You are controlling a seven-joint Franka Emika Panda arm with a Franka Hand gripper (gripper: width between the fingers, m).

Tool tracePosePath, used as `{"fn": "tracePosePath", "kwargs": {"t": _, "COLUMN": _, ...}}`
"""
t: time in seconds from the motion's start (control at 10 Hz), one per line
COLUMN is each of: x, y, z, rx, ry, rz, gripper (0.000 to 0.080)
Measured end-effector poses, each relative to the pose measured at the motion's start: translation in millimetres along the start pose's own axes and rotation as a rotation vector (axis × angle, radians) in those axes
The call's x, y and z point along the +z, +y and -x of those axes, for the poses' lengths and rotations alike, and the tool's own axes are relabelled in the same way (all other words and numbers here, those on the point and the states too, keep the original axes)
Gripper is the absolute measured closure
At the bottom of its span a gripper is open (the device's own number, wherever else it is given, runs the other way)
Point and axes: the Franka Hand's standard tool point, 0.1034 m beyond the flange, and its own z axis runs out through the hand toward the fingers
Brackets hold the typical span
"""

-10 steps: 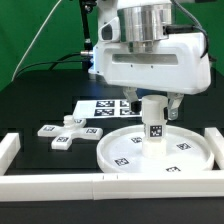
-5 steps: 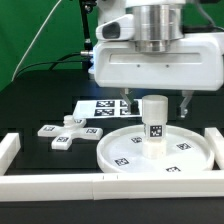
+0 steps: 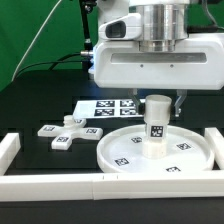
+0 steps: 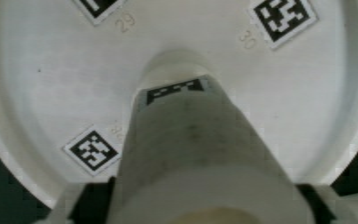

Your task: Assemble round table

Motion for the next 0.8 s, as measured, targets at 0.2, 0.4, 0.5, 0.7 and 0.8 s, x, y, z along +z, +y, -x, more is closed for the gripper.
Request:
{"fn": "tracePosePath", "kwargs": {"t": 0.2, "x": 0.1, "y": 0.5, "z": 0.2, "rx": 0.163, "ry": 0.004, "rz": 0.01, "gripper": 0.0394}}
{"fn": "tracePosePath", "kwargs": {"t": 0.4, "x": 1.3, "y": 5.3, "z": -0.9, "rx": 0.438, "ry": 0.004, "rz": 0.01, "gripper": 0.0394}}
{"fn": "tracePosePath", "kwargs": {"t": 0.5, "x": 1.8, "y": 6.6, "z": -0.7, "rx": 0.559, "ry": 0.001, "rz": 0.006, "gripper": 0.0394}}
{"fn": "tracePosePath", "kwargs": {"t": 0.7, "x": 2.7, "y": 10.8, "z": 1.7, "rx": 0.917, "ry": -0.002, "rz": -0.002, "gripper": 0.0393}}
{"fn": "tracePosePath", "kwargs": {"t": 0.8, "x": 2.4, "y": 9.4, "z": 4.1, "rx": 1.072, "ry": -0.008, "rz": -0.014, "gripper": 0.0393}}
